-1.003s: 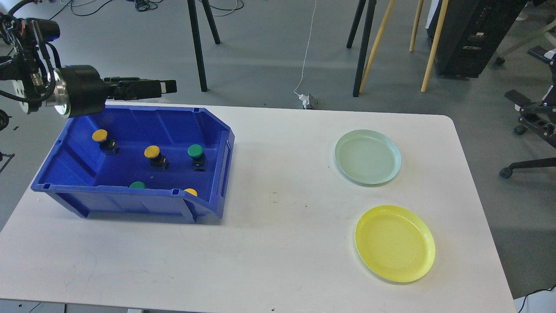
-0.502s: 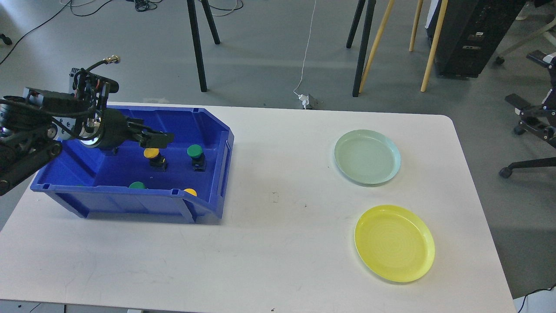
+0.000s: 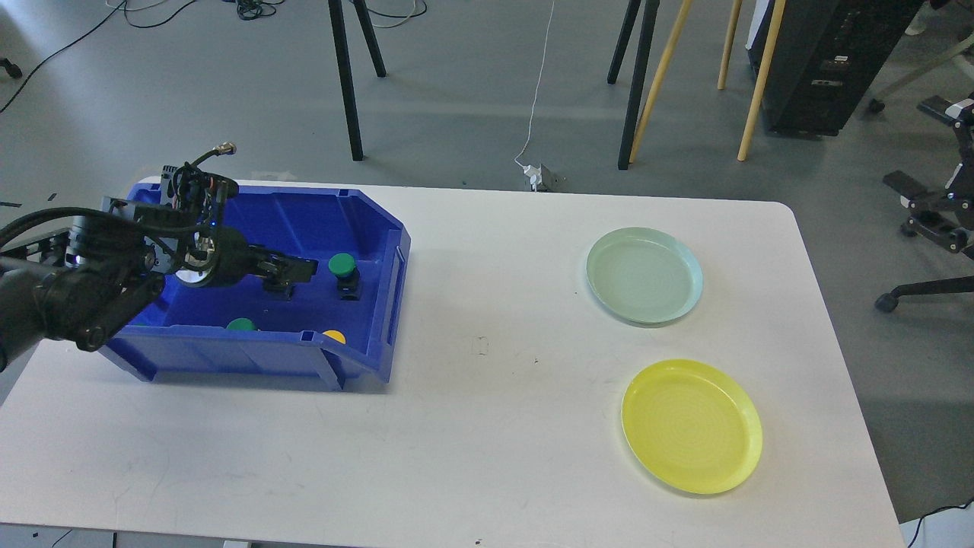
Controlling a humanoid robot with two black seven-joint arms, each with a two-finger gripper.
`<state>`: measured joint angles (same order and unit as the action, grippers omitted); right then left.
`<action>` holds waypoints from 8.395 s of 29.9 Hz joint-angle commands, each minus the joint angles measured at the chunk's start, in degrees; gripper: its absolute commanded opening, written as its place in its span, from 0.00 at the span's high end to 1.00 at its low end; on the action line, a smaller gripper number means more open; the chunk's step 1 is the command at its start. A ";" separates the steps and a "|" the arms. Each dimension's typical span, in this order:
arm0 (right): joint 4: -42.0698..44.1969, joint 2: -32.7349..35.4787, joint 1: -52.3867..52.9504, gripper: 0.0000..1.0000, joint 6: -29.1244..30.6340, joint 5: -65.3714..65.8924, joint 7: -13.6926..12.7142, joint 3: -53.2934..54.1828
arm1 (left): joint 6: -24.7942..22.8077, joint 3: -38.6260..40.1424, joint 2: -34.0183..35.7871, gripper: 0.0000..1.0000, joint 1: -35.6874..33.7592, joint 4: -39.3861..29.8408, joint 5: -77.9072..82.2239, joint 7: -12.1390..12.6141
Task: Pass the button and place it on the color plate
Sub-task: 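Lower the left gripper into the bin and grasp a yellow button, then lift the yellow button up out of the bin toward the right gripper, then pass the yellow button from the left gripper to the right gripper, then carry the yellow button down onto the yellow plate with the right gripper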
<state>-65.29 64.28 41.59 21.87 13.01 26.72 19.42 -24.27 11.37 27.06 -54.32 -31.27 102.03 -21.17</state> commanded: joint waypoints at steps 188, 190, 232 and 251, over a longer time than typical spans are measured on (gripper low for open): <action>-17.51 -20.94 13.43 0.01 2.83 -11.60 -9.85 6.51 | 30.60 14.29 -5.43 0.67 -8.17 -38.17 -9.13 -6.83; -17.50 -21.12 13.43 0.02 2.74 -11.60 -9.76 6.42 | 30.68 14.38 -5.87 0.67 -8.26 -38.17 -9.13 -6.83; -18.12 -21.65 13.43 0.76 1.25 -11.51 -9.23 7.04 | 34.11 15.17 -8.16 0.16 -7.47 -38.17 -9.66 -6.83; -18.03 -4.09 6.32 0.76 6.13 -10.64 -10.28 4.58 | 36.48 16.83 -6.84 0.06 -6.32 -33.16 -14.23 -6.83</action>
<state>-83.34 55.69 51.45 26.39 1.60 16.93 25.28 11.95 27.58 20.09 -60.62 -66.15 88.60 -28.00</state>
